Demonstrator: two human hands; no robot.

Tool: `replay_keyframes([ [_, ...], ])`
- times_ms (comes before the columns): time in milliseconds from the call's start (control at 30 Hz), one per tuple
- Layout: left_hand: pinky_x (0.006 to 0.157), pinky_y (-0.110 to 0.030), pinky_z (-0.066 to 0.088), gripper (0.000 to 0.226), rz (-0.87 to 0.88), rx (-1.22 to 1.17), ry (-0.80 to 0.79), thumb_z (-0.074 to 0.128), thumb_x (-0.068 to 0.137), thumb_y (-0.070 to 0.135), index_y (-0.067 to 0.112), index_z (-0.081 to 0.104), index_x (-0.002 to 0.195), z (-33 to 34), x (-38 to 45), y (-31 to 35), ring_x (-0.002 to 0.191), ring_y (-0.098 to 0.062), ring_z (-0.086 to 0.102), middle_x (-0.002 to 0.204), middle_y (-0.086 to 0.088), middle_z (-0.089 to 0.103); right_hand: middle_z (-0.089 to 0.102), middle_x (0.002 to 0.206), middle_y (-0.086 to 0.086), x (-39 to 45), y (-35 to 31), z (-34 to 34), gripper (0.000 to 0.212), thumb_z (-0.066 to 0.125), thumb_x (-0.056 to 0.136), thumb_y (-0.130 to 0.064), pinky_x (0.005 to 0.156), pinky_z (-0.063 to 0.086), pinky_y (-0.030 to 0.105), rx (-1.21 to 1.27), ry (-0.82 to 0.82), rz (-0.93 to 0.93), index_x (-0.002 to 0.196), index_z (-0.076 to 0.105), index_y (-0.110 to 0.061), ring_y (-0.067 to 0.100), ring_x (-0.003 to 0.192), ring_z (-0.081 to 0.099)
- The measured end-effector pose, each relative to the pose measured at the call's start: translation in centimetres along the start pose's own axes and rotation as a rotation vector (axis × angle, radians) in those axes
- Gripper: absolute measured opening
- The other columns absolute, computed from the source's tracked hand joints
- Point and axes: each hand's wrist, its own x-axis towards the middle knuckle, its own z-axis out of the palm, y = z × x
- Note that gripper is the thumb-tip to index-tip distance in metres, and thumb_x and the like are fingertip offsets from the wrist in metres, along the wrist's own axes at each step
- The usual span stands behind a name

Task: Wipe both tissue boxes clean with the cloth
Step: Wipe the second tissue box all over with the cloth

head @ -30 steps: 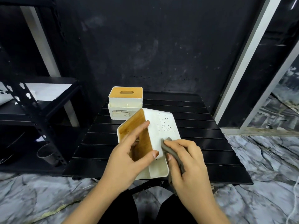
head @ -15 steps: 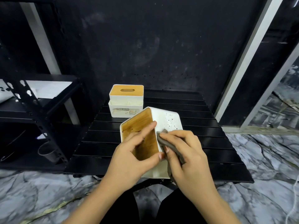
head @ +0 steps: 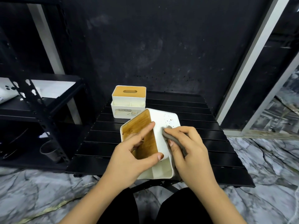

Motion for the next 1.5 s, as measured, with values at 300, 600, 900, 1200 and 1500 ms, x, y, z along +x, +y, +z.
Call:
replay_keyframes([
  [300,0.078,-0.009,0.046,0.080,-0.097,-0.113,0.088,0.081,0.068,0.033,0.064,0.035,0.126,-0.6,0.3,-0.2,0.096,-0.007,0.062,0.113,0.009,0.058,0.048,0.108,-0.022,-1.3,1.8,-0.3,0.042,0.059,0.084,0.000,0.085,0.044,0.021,-0.051,0.038,0.120,0.113,0.062,-0.030,0.013,0.101,0.051],
  [600,0.090,-0.021,0.051,0.077,-0.070,-0.220,0.136,0.079,0.060,0.022,0.050,0.048,0.124,0.4,-0.6,-0.9,0.096,-0.011,0.064,0.101,0.008,0.067,0.047,0.110,-0.014,-2.0,0.6,0.2,0.032,0.049,0.086,-0.021,0.088,0.037,0.012,-0.136,0.069,-0.013,0.115,0.061,-0.025,0.014,0.099,0.049],
  [900,0.081,-0.014,0.048,0.075,-0.073,-0.205,0.064,0.081,0.062,0.021,0.055,0.048,0.120,0.3,-0.1,-0.9,0.088,0.000,0.063,0.093,0.028,0.065,0.050,0.111,-0.008,-0.1,-0.1,0.5,0.031,0.047,0.088,-0.025,0.088,0.038,0.015,-0.142,0.057,-0.104,0.114,0.062,-0.024,0.016,0.097,0.050],
  [1200,0.083,-0.018,0.050,0.073,-0.042,-0.179,0.029,0.080,0.062,0.028,0.068,0.047,0.114,0.3,0.1,-0.9,0.098,-0.008,0.063,0.106,0.021,0.065,0.048,0.112,-0.009,-0.6,-1.0,0.9,0.030,0.049,0.088,-0.021,0.088,0.039,0.015,-0.120,0.045,-0.147,0.114,0.063,-0.021,0.015,0.098,0.048],
  [1500,0.082,-0.015,0.048,0.071,-0.063,-0.205,0.043,0.075,0.060,0.033,0.060,0.046,0.119,0.3,0.4,-0.9,0.094,-0.004,0.063,0.097,0.028,0.064,0.048,0.111,-0.009,-0.9,-0.2,0.7,0.030,0.048,0.088,-0.021,0.087,0.040,0.015,-0.126,0.079,-0.113,0.113,0.063,-0.021,0.019,0.098,0.051],
])
